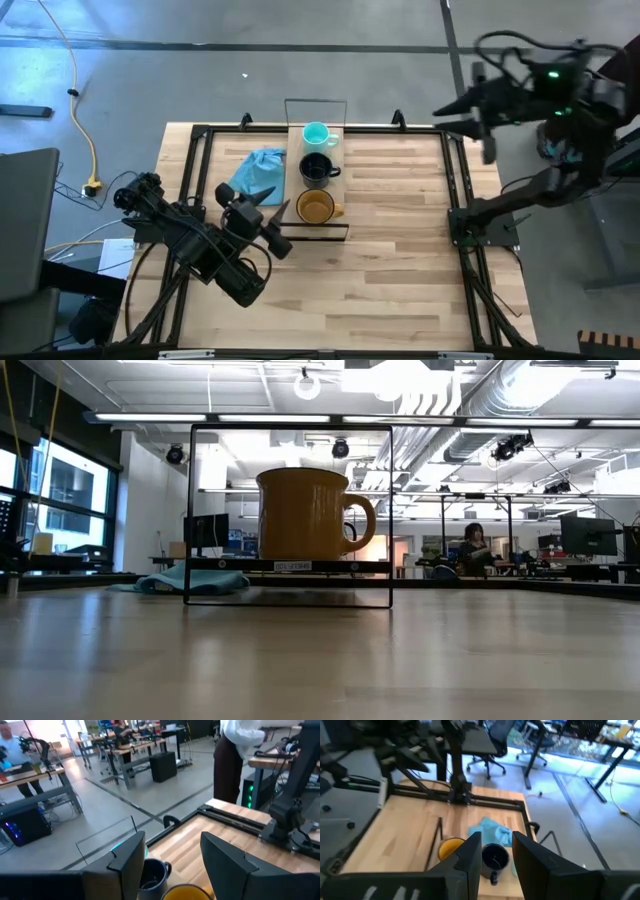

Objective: Stack small to large cups/mugs on shelf
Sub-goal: Return to Home Position

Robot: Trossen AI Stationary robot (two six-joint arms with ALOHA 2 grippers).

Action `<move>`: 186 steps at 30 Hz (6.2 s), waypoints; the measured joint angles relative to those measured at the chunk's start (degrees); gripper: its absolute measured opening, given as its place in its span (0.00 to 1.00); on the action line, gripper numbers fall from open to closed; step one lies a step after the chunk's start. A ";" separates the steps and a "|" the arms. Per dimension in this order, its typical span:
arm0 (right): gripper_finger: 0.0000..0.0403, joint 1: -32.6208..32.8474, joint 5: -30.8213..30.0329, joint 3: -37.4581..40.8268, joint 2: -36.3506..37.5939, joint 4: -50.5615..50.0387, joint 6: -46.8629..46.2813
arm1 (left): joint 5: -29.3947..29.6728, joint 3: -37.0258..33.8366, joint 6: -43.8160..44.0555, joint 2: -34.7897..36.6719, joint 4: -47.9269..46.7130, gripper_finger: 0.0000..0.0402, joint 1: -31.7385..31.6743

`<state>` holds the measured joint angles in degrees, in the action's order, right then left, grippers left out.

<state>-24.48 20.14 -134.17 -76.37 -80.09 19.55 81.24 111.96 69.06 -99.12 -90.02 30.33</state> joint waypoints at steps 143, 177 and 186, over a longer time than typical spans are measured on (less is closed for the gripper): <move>0.25 1.00 9.86 100.85 55.05 85.26 -36.00 | -72.47 0.04 -50.91 -2.62 70.01 0.45 -43.88; 0.25 0.82 9.68 100.85 55.05 79.65 -31.39 | -98.36 -5.63 -79.81 9.33 44.97 0.45 -47.33; 0.25 0.76 6.04 100.85 54.96 80.78 -28.27 | -98.38 -34.51 -75.20 30.53 68.74 0.45 -46.39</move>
<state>-23.73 26.17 -33.32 -21.41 0.69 -8.72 -17.15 77.45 -6.13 -68.59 -21.27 -16.06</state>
